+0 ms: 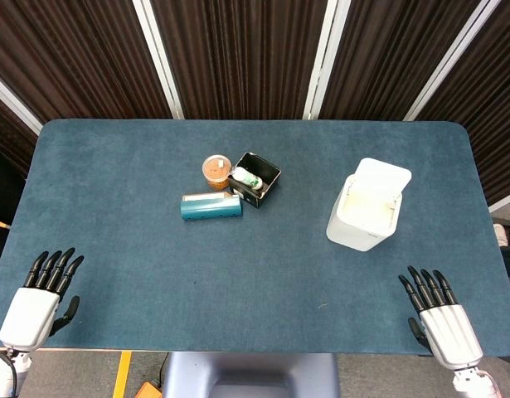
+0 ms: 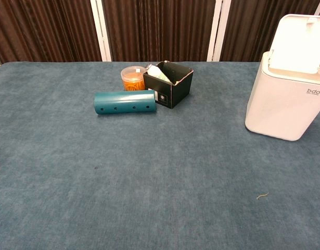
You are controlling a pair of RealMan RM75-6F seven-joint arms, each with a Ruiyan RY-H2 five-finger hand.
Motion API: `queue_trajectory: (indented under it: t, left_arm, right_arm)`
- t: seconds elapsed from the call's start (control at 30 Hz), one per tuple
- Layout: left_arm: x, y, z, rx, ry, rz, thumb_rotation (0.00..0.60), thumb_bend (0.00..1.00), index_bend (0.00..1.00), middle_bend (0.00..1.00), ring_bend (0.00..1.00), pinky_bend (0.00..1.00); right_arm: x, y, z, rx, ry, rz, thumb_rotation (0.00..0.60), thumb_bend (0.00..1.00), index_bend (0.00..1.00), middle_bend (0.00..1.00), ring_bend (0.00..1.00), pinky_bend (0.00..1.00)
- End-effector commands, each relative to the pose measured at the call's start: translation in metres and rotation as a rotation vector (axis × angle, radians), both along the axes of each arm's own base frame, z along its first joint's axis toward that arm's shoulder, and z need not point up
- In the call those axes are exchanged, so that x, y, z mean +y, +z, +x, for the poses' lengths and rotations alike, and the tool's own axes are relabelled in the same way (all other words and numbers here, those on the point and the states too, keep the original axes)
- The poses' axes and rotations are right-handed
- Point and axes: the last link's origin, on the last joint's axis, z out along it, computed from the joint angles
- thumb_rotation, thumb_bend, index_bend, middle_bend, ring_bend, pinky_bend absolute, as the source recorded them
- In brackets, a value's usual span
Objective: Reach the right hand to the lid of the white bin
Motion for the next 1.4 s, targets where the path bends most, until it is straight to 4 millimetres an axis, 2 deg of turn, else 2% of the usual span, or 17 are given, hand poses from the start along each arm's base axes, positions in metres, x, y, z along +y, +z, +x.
queue_trajectory:
  t: [0.03,0.2,0.23,0.27,0.3,0.37,0.43,0.47,0.53,0.7,0.8,0.93,1.07,1.4]
  left_arm:
    - [0.0,0.0,0.0,0.001,0.0,0.0,0.6,0.48,0.0,0.0,0.0,0.0]
    - [0.002,-0.001,0.001,0.0,0.0,-0.005,0.6,0.48,0.0,0.0,0.0,0.0]
    - [0.002,0.0,0.0,-0.001,0.001,-0.004,0.6,0.48,0.0,0.0,0.0,0.0]
    - [0.001,0.0,0.0,-0.003,0.0,-0.003,0.6,0.48,0.0,0.0,0.0,0.0]
    - [0.001,0.0,0.0,-0.003,0.0,-0.004,0.6,0.48,0.0,0.0,0.0,0.0]
    - [0.002,0.0,0.0,-0.003,-0.001,-0.005,0.6,0.48,0.0,0.0,0.0,0.0]
    - [0.002,-0.001,0.0,0.0,0.001,-0.006,0.6,0.48,0.0,0.0,0.0,0.0]
    - [0.002,-0.001,0.0,0.002,0.002,-0.006,0.6,0.48,0.0,0.0,0.0,0.0]
    - [0.002,-0.001,0.0,0.003,0.002,-0.004,0.6,0.48,0.0,0.0,0.0,0.0]
    - [0.002,0.001,-0.001,-0.002,0.007,0.005,0.6,0.48,0.0,0.0,0.0,0.0]
    - [0.003,0.002,-0.001,-0.005,0.005,0.007,0.6,0.48,0.0,0.0,0.0,0.0]
    - [0.003,-0.001,-0.001,0.003,0.008,-0.002,0.6,0.48,0.0,0.0,0.0,0.0]
    - [0.005,-0.003,-0.002,0.009,0.015,-0.006,0.6,0.48,0.0,0.0,0.0,0.0]
    - [0.006,-0.003,-0.002,0.01,0.018,-0.008,0.6,0.48,0.0,0.0,0.0,0.0]
  right_arm:
    - [-0.001,0.0,0.0,-0.003,-0.004,-0.002,0.6,0.46,0.0,0.0,0.0,0.0]
    - [-0.013,0.003,0.004,-0.052,0.021,-0.066,0.6,0.46,0.0,0.0,0.0,0.0]
    - [-0.019,0.004,0.006,-0.066,0.028,-0.095,0.6,0.46,0.0,0.04,0.01,0.05]
    - [-0.031,0.007,0.012,-0.092,0.043,-0.131,0.6,0.46,0.0,0.12,0.07,0.15]
    - [-0.041,0.009,0.018,-0.113,0.053,-0.159,0.6,0.46,0.0,0.24,0.17,0.29]
    - [-0.065,0.015,0.032,-0.141,0.057,-0.198,0.6,0.47,0.0,0.61,0.57,0.7]
    - [-0.094,0.023,0.055,-0.131,0.078,-0.22,0.6,0.55,0.04,0.87,0.86,0.94]
    - [-0.106,0.026,0.064,-0.118,0.08,-0.229,0.6,0.6,0.07,0.94,0.93,0.98]
    - [-0.132,0.033,0.083,-0.088,0.061,-0.253,0.6,0.67,0.11,0.99,0.99,1.0]
    - [-0.188,0.042,0.113,-0.036,-0.06,-0.261,0.6,0.8,0.15,1.0,1.0,1.0]
    - [-0.21,0.046,0.121,-0.01,-0.131,-0.257,0.6,0.83,0.17,1.0,1.0,1.0]
    - [-0.233,0.047,0.121,0.037,-0.212,-0.255,0.6,0.84,0.21,1.0,1.0,1.0]
    - [-0.249,0.044,0.118,0.08,-0.265,-0.245,0.6,0.85,0.23,1.0,1.0,1.0]
    - [-0.261,0.023,0.106,0.094,-0.306,-0.184,0.6,0.85,0.27,1.0,1.0,1.0]
